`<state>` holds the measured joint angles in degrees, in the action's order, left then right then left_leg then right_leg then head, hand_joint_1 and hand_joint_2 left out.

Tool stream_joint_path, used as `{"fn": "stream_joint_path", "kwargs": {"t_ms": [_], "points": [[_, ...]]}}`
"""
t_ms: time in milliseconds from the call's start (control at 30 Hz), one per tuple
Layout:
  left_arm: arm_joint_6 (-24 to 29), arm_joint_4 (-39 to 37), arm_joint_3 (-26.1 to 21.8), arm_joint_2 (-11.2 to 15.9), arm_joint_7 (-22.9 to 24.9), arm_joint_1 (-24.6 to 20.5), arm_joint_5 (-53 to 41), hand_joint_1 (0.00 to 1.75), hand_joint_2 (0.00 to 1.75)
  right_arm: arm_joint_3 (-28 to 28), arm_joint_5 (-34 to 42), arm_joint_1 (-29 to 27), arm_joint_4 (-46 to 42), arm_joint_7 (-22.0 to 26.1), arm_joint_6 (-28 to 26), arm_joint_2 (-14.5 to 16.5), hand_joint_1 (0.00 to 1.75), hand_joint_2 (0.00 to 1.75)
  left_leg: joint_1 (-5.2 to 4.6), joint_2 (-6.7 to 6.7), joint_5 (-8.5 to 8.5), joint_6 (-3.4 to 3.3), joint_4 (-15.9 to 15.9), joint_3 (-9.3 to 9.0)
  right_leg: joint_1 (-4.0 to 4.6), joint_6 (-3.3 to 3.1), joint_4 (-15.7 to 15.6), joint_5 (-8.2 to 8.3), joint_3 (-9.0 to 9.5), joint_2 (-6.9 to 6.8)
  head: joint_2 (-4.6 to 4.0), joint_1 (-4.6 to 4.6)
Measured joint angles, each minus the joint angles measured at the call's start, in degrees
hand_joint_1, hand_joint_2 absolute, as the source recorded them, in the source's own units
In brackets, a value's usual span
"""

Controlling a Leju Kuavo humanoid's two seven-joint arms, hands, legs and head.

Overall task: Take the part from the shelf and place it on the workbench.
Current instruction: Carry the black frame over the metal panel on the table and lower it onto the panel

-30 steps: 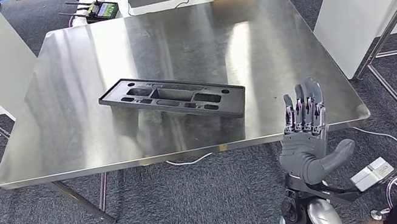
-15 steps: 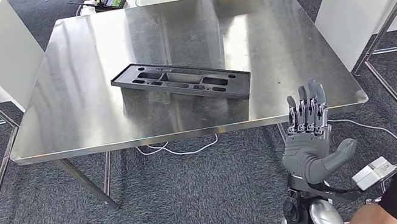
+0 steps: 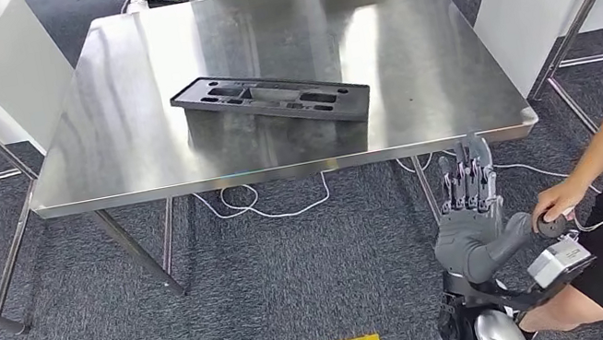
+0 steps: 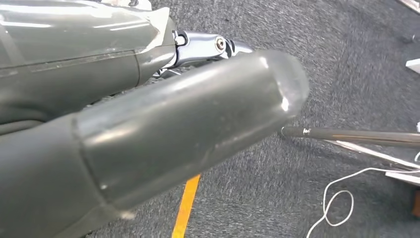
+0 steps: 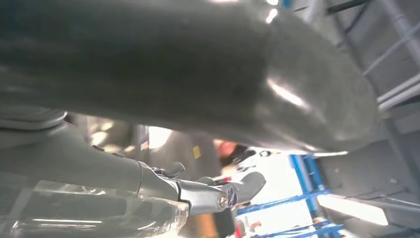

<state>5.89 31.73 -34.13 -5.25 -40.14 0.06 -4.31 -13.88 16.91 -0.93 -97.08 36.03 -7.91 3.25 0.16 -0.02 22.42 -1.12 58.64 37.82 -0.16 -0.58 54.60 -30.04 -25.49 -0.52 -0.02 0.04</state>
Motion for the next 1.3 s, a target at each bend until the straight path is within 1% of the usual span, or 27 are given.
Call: {"fn": "stream_joint_path", "kwargs": {"t_ms": [100,133,167,200,233,300,367,400,467,500,567,633,700,733,800,833,867,900,967,1000,1033,1100,1133,1167,1200,1233,1300], "points": [[0.0,-0.1,0.0,0.2,0.0,0.1,0.0,0.0,0.0,0.5,-1.2,-2.4,2.8,-3.2,-1.4,-0.3,0.0,0.0,0.49,-0.15,8.8,1.0,9.2,2.14,0.0,-0.98,0.0,1.76,-1.79,-0.43,-0.01,-0.32],[0.0,-0.2,0.0,0.2,0.0,0.1,0.0,0.0,0.0,0.7,-1.1,-3.1,4.4,-4.2,-1.5,-0.4,0.0,0.0,0.66,-0.15,10.34,1.29,12.6,2.6,0.08,-0.96,0.1,2.35,-2.46,-0.5,-0.01,-0.33],[0.0,-0.3,0.0,0.2,0.0,0.1,0.0,0.0,0.0,0.8,-1.2,-3.6,6.5,-5.3,-1.6,-0.4,0.0,0.0,0.87,-0.14,10.39,1.52,14.8,2.51,0.11,-0.87,0.1,2.93,-3.2,-0.54,-0.01,-0.32],[0.0,-0.4,0.0,0.2,0.0,0.1,0.1,0.0,0.0,1.0,-1.7,-3.5,9.2,-6.2,-2.4,-0.4,0.0,0.0,1.13,-0.13,9.18,1.7,15.1,1.57,0.1,-0.69,0.3,3.5,-3.94,-0.53,-0.01,-0.34],[0.1,-0.4,0.0,0.2,0.0,0.0,0.2,0.0,0.0,1.2,-2.8,-2.8,13.6,-6.6,-4.4,-0.3,0.0,0.0,1.39,-0.12,7.42,1.85,13.5,-0.35,0.04,-0.46,0.5,4.02,-4.67,-0.48,-0.01,-0.34],[0.2,-0.5,0.0,0.2,0.0,-0.2,0.6,0.0,0.0,2.4,-6.0,0.6,27.0,-5.8,-10.3,-0.1,0.0,0.0,1.7,-0.21,5.76,2.15,6.2,-5.95,0.03,0.19,1.2,4.81,-6.13,-0.35,-0.01,-0.48],[0.4,-0.5,0.0,0.2,0.0,-0.5,0.7,0.0,0.0,4.3,-8.2,4.4,41.4,-4.8,-14.7,-0.1,0.0,0.0,1.51,-0.49,6.59,2.03,0.7,-9.33,0.21,1.02,1.9,5.39,-7.12,-0.43,-0.01,-0.51],[0.5,-0.5,0.0,0.3,0.0,-0.5,0.7,0.0,0.0,5.0,-9.0,5.8,47.4,-5.6,-15.7,-0.3,0.0,0.0,1.27,-0.62,6.98,1.74,-0.2,-9.56,0.25,1.45,2.2,5.75,-7.54,-0.51,-0.01,-0.52],[0.8,-0.5,0.0,0.4,0.0,-0.2,0.5,0.0,0.0,5.9,-10.5,8.1,57.7,-8.6,-16.4,-0.9,0.0,0.0,1.19,-0.63,6.73,0.58,-0.7,-8.8,0.34,2.26,2.6,6.05,-8.36,-0.51,-0.01,-0.38],[0.9,-0.5,0.0,0.4,0.0,-0.1,0.2,0.0,0.0,6.1,-11.1,8.6,62.0,-10.4,-16.1,-1.2,0.0,0.0,1.17,-0.6,6.3,-0.26,-0.9,-8.24,0.33,2.29,3.7,5.05,-9.13,-0.39,-0.01,-0.23],[1.0,-0.6,0.0,0.4,0.0,0.2,-0.2,0.0,0.0,6.4,-12.0,8.9,68.3,-14.1,-15.0,-1.7,0.0,0.0,0.95,-0.49,5.06,-1.76,-1.0,-6.88,0.2,1.59,8.8,0.52,-11.18,-0.09,-0.01,0.14],[0.8,-0.8,0.0,0.4,0.0,0.6,-0.3,0.0,0.0,6.5,-13.0,8.9,73.3,-17.9,-14.2,-1.9,0.0,0.0,0.51,-0.37,3.81,-2.38,-1.0,-5.24,0.13,1.07,16.1,-3.71,-13.03,0.09,-0.01,0.35],[0.7,-1.1,0.0,0.4,0.0,0.8,-0.2,0.0,0.0,6.5,-13.6,8.9,76.7,-20.4,-13.9,-2.0,0.0,0.0,0.25,-0.2,2.55,-2.43,-1.0,-3.55,0.13,1.7,19.2,-3.76,-12.54,0.12,-0.01,0.37],[0.7,-1.4,0.0,0.4,0.0,0.9,0.0,0.0,0.0,6.5,-13.6,8.9,78.0,-21.1,-13.8,-2.1,0.0,0.0,0.19,-0.16,1.9,-2.35,-0.9,-2.73,0.14,2.19,17.9,-2.57,-10.84,0.12,-0.01,0.37],[0.8,-2.1,0.0,0.5,0.0,0.9,0.4,0.0,0.0,6.5,-13.6,8.9,79.7,-21.8,-13.7,-2.2,0.0,0.0,0.07,-0.13,0.71,-1.98,-0.8,-1.5,0.23,2.52,10.3,-1.03,-4.56,0.13,0.0,0.41],[0.9,-2.4,0.0,0.5,0.0,0.9,0.6,0.0,0.0,6.5,-13.5,9.0,80.3,-21.7,-13.7,-2.2,0.0,0.0,-0.01,-0.1,0.11,-1.69,-0.8,-1.08,0.4,2.35,5.6,-1.15,-1.26,0.17,0.0,0.4],[1.0,-2.8,0.0,0.5,0.0,0.9,0.7,0.0,0.0,6.5,-13.4,9.0,80.8,-21.1,-13.8,-2.3,0.0,0.0,-0.09,-0.01,-0.48,-1.37,-0.8,-0.85,0.57,2.06,2.2,-1.6,0.88,0.23,0.0,0.39],[1.1,-3.0,0.0,0.5,0.0,0.9,0.7,0.0,0.0,6.5,-13.2,9.1,81.2,-19.9,-13.7,-2.3,0.0,0.0,-0.14,0.07,-1.03,-1.07,-0.9,-0.69,0.77,1.78,0.3,-1.97,1.86,0.3,-0.01,0.39],[1.2,-3.4,0.0,0.6,0.0,1.0,0.8,0.0,0.0,6.7,-12.6,9.2,81.8,-16.8,-13.2,-2.2,0.0,0.0,-0.01,0.08,-1.65,-0.52,-0.8,-0.36,0.47,1.2,-0.1,-1.49,1.17,0.28,-0.01,0.35],[1.2,-3.5,0.0,0.7,0.0,1.0,0.8,0.0,0.0,6.8,-12.3,9.2,82.0,-15.2,-12.8,-2.1,0.0,0.0,0.13,0.0,-0.68,-0.26,-0.1,-0.03,0.2,0.73,0.0,-0.97,0.79,0.18,-0.01,0.33],[1.2,-3.6,0.0,0.8,0.0,1.1,0.8,0.0,0.0,7.0,-12.1,9.4,82.2,-13.9,-12.4,-2.1,0.0,0.0,0.3,-0.09,1.4,0.06,1.5,0.48,-0.05,0.12,-0.1,-0.37,0.33,0.04,-0.01,0.2],[1.2,-3.7,-0.1,1.0,0.0,1.1,0.7,0.0,0.0,7.3,-11.8,9.9,82.4,-11.8,-11.4,-2.1,0.0,0.0,0.6,-0.15,7.5,0.72,7.7,1.84,-0.02,-0.81,-0.1,0.85,-0.87,-0.17,-0.01,0.01],[1.1,-3.7,-0.1,1.0,0.0,1.0,0.7,0.0,0.0,7.5,-11.8,10.2,82.5,-11.1,-10.9,-2.1,0.0,0.0,0.75,-0.16,9.73,1.02,11.2,2.37,0.1,-1.01,0.0,1.44,-1.54,-0.27,-0.01,-0.05],[0.9,-3.7,-0.1,1.0,0.0,0.9,0.7,0.0,0.0,7.7,-11.8,10.4,82.6,-10.6,-10.7,-2.1,0.0,0.0,0.92,-0.15,10.56,1.29,13.9,2.46,0.18,-0.95,0.1,2.02,-2.21,-0.35,-0.01,-0.04],[0.8,-3.7,-0.1,1.0,0.0,0.9,0.7,0.0,0.0,7.8,-11.8,10.7,82.6,-10.3,-10.5,-2.1,0.0,0.0,1.14,-0.14,10.05,1.51,15.1,1.89,0.21,-0.82,0.3,2.56,-2.93,-0.4,-0.01,-0.06],[0.7,-3.7,-0.1,1.0,0.0,0.8,0.7,0.0,0.0,7.9,-11.9,11.1,82.7,-10.1,-10.5,-2.1,0.0,0.0,1.4,-0.13,8.62,1.69,14.4,0.42,0.17,-0.59,0.6,3.04,-3.74,-0.43,-0.01,-0.06],[0.7,-3.7,-0.1,1.0,0.0,0.5,0.7,0.0,0.0,7.9,-12.0,11.6,82.7,-9.9,-10.5,-2.1,0.0,0.0,1.82,-0.15,6.45,2.03,8.4,-4.63,0.09,-0.03,1.6,3.67,-5.44,-0.42,-0.01,-0.11]]}}
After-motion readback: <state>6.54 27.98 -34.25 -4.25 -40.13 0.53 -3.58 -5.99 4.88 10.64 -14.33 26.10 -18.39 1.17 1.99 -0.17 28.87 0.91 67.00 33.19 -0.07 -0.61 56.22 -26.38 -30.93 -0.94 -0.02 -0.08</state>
